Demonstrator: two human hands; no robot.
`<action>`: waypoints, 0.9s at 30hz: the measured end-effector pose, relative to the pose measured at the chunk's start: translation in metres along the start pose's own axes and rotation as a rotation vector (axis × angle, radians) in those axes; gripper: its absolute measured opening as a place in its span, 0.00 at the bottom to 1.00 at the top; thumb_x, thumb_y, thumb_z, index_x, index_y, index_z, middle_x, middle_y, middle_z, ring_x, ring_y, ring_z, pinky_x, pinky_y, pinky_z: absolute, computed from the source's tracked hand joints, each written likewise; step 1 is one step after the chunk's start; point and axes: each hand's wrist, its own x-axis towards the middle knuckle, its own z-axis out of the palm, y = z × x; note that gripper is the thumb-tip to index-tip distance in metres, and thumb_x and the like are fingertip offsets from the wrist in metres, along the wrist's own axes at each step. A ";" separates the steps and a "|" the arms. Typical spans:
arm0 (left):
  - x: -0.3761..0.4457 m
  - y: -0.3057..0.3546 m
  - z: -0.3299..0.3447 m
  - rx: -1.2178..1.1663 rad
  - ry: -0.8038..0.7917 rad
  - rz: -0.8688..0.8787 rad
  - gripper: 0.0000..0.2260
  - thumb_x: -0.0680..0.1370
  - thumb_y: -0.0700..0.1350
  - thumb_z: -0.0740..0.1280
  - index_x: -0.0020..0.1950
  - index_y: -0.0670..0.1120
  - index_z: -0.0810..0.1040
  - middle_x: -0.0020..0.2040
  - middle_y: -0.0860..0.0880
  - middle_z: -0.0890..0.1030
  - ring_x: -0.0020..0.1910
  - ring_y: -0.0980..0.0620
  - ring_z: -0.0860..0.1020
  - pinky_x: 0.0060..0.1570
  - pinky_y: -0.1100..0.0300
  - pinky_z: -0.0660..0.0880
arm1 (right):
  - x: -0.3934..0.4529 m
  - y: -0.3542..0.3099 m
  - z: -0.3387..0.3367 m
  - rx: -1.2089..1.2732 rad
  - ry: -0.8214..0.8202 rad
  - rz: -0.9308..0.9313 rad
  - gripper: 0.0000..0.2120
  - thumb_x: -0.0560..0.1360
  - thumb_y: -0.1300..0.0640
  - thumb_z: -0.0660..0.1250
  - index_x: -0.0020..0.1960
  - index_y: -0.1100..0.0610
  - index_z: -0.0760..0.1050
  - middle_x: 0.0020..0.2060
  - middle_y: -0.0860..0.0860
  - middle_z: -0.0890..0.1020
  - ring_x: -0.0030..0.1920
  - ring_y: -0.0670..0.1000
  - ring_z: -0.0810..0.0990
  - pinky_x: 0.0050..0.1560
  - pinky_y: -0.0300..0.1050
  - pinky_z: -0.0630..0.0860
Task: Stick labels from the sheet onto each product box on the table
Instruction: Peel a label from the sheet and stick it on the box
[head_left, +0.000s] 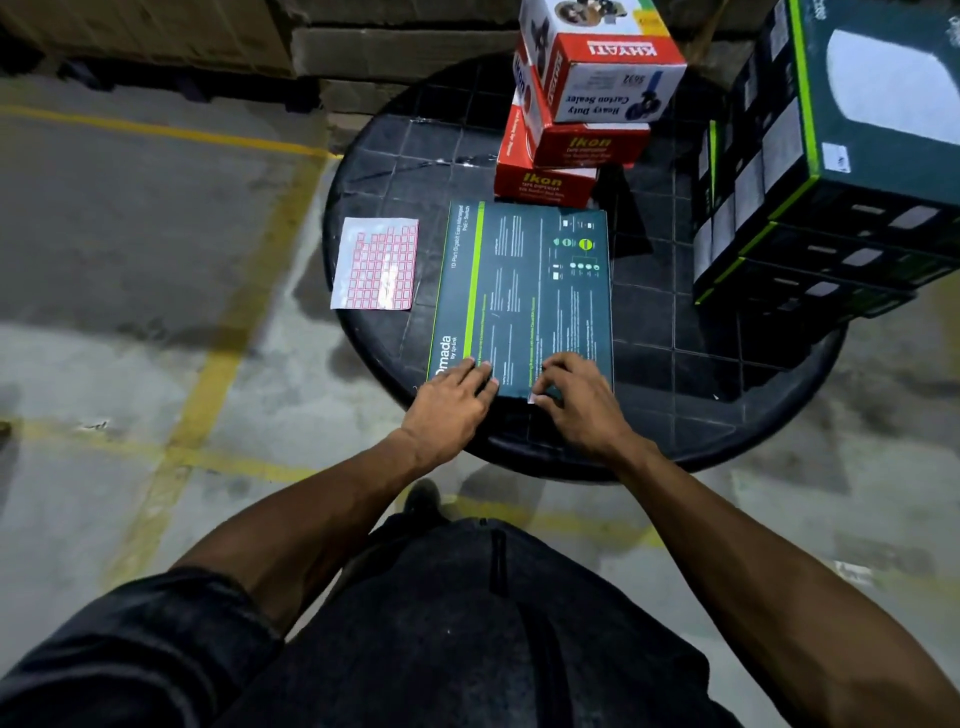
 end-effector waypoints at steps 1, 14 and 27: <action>0.000 0.001 -0.003 0.012 -0.001 -0.012 0.23 0.81 0.42 0.58 0.76 0.43 0.62 0.77 0.42 0.62 0.76 0.42 0.59 0.70 0.48 0.64 | 0.000 0.000 0.000 -0.004 -0.004 -0.004 0.03 0.76 0.53 0.70 0.47 0.51 0.76 0.57 0.46 0.72 0.61 0.48 0.68 0.62 0.48 0.69; -0.003 0.011 -0.002 0.011 -0.022 0.022 0.24 0.82 0.42 0.55 0.79 0.47 0.56 0.78 0.44 0.56 0.78 0.42 0.53 0.75 0.49 0.51 | -0.001 -0.003 0.008 -0.056 0.039 0.028 0.04 0.76 0.52 0.70 0.46 0.51 0.77 0.59 0.47 0.73 0.62 0.50 0.70 0.61 0.50 0.69; -0.003 0.009 -0.002 -0.044 -0.027 0.027 0.23 0.82 0.43 0.54 0.78 0.47 0.58 0.77 0.43 0.58 0.77 0.42 0.54 0.75 0.48 0.52 | 0.002 -0.013 0.014 -0.114 0.093 0.097 0.04 0.76 0.50 0.70 0.47 0.50 0.79 0.59 0.48 0.73 0.62 0.51 0.68 0.58 0.47 0.63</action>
